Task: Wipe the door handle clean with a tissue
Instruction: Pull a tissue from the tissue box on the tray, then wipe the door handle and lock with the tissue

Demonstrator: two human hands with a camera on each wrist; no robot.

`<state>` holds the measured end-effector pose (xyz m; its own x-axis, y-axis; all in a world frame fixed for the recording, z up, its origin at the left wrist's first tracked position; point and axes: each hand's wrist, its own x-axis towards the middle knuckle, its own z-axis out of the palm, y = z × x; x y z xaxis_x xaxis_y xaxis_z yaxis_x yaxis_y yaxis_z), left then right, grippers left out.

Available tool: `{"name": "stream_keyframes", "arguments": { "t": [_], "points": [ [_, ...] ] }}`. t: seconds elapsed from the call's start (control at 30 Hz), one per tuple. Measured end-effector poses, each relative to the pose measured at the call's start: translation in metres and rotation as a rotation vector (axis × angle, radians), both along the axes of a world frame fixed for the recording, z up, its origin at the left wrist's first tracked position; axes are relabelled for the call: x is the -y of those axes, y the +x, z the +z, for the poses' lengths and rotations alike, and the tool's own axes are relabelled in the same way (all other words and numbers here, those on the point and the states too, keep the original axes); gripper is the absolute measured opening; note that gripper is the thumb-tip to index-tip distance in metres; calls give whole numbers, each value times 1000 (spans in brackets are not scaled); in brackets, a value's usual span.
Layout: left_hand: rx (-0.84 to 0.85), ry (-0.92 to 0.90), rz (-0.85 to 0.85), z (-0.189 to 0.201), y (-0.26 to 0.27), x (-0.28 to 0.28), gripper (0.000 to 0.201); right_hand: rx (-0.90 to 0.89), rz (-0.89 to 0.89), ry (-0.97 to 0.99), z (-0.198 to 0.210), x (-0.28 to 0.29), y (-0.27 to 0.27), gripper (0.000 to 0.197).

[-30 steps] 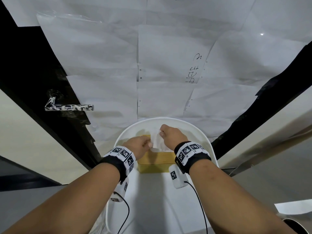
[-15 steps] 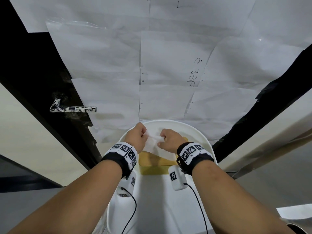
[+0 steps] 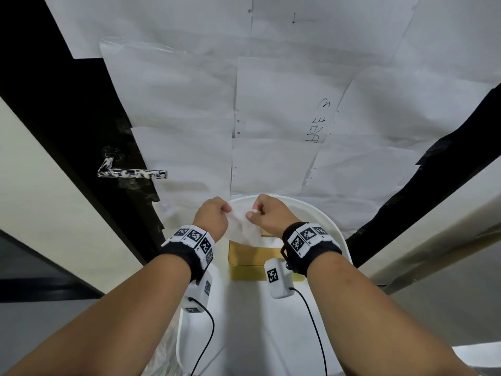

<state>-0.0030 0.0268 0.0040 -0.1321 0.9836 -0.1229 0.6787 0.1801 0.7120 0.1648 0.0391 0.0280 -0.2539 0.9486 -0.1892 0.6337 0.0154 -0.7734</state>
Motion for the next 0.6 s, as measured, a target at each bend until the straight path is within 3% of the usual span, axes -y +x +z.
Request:
{"name": "stream_keyframes", "arguments": {
  "t": [0.1, 0.13, 0.2, 0.27, 0.6],
  "points": [
    [54, 40, 34, 8, -4, 4, 16, 110, 72, -6, 5, 1, -9, 23],
    [49, 58, 35, 8, -5, 4, 15, 155, 94, -11, 5, 1, -11, 28],
    [21, 97, 60, 13, -12, 9, 17, 213, 146, 11, 8, 1, -18, 19],
    [-19, 137, 87, 17, -20, 10, 17, 223, 148, 39, 13, 1, -25, 30],
    [-126, 150, 65, 23, -95, 24, 21, -97, 77, 37, 31, 12, -94, 41]
  ]
}}
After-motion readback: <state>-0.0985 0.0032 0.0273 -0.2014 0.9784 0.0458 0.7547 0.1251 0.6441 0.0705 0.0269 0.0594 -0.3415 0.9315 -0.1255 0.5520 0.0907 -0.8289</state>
